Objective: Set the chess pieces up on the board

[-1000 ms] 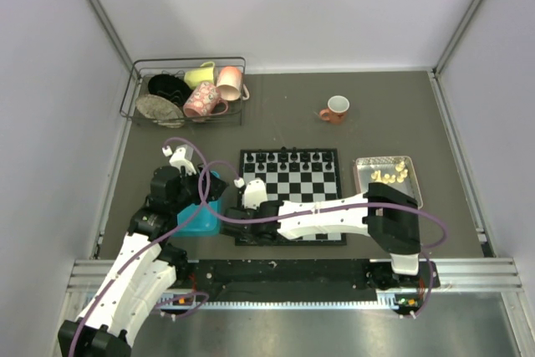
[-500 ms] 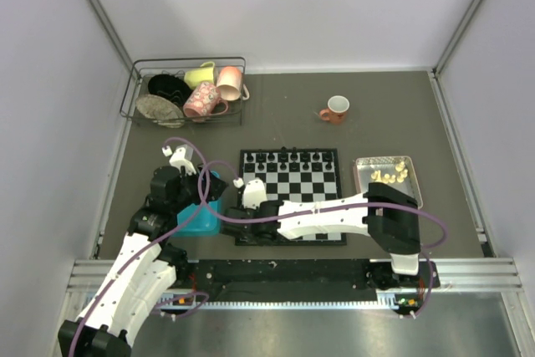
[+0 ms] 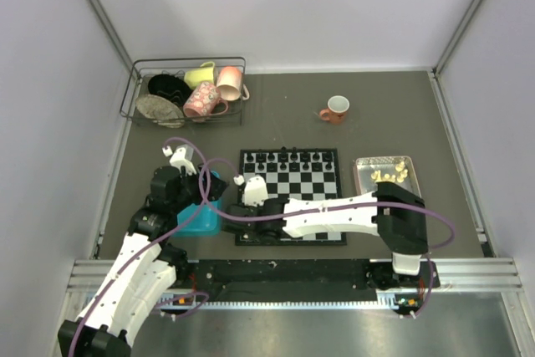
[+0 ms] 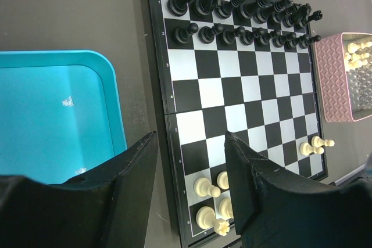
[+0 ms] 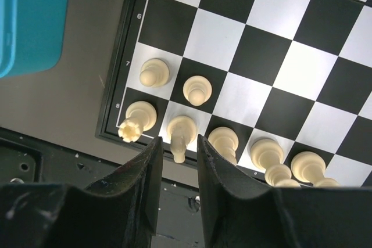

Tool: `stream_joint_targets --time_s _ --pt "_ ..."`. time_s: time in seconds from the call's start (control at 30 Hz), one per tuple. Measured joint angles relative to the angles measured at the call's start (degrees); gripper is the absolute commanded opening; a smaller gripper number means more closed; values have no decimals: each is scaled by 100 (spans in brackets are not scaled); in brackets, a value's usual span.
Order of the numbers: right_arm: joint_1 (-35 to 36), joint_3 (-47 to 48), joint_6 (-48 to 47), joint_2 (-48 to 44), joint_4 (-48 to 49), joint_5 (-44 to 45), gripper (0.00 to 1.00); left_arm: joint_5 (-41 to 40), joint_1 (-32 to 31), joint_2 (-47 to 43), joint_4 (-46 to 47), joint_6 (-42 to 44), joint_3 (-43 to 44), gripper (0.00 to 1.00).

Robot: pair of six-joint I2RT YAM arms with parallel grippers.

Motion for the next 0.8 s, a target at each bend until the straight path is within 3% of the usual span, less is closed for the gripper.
stream_joint_targets --time_s 0.3,0.37,0.43,0.5,0.8 --pt "0 -278 -79 -955 7 20 35 0 2 -2 0 15 0 55" --pt "0 -372 -118 -1248 9 39 42 -2 2 -4 2 17 0 55" --pt "0 -457 -162 -1541 9 74 57 0 2 -7 0 17 0 55" --pt "0 -529 -190 -1808 4 116 63 0 2 -7 0 17 0 56" --pt "-153 -758 -393 -3211 -83 520 65 57 0 -7 0 17 0 56"
